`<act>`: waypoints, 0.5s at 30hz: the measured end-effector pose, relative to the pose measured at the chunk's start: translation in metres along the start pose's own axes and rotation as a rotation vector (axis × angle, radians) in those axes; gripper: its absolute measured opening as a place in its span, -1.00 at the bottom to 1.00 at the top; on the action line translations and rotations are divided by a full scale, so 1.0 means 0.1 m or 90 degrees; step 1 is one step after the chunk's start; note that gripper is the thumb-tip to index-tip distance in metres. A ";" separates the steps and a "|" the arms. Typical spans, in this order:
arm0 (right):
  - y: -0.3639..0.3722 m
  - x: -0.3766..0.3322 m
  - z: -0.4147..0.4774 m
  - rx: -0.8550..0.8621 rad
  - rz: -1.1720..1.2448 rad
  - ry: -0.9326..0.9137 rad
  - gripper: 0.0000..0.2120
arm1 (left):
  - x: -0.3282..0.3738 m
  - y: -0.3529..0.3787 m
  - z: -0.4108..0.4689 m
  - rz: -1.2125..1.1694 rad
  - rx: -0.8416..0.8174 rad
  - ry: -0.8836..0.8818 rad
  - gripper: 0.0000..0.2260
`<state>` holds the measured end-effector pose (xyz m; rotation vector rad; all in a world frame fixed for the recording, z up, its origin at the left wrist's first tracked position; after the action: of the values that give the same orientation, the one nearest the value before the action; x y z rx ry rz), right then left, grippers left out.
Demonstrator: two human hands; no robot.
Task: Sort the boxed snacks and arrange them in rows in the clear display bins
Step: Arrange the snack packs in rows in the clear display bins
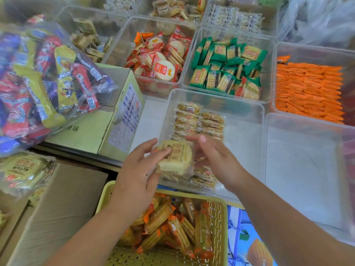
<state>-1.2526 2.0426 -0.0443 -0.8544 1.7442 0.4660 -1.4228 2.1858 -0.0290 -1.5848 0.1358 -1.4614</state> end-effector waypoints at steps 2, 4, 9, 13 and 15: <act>0.11 0.03 -0.23 -0.059 0.232 0.098 -0.60 | 0.07 -0.01 -0.05 0.009 -0.009 0.056 -0.41; 0.17 0.06 -0.36 -0.035 0.300 0.091 -0.69 | 0.15 -0.02 -0.09 -0.009 -0.011 0.072 -0.38; 0.16 0.14 -0.51 0.028 0.343 0.055 -0.53 | 0.14 0.00 -0.22 -0.045 -0.096 -0.066 -0.04; 0.07 0.12 -0.58 -0.004 0.286 0.026 -0.39 | 0.16 0.05 -0.31 -0.338 -0.148 -0.332 -0.08; 0.05 0.13 -0.62 -0.026 0.273 0.022 -0.37 | 0.18 0.09 -0.32 -0.425 -0.142 -0.415 -0.38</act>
<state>-1.2986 2.0003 -0.0359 -0.5131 1.9607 0.7742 -1.4392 2.1521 -0.0268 -2.3511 -0.6866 -1.3369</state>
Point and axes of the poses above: each hand's wrist, its own z-axis towards the middle knuckle, its own y-axis out of the palm, x = y × z, the point moved 2 cm from there along z, towards the middle knuckle, and after that the axes turned 7 degrees about x, right-handed, at the moved point
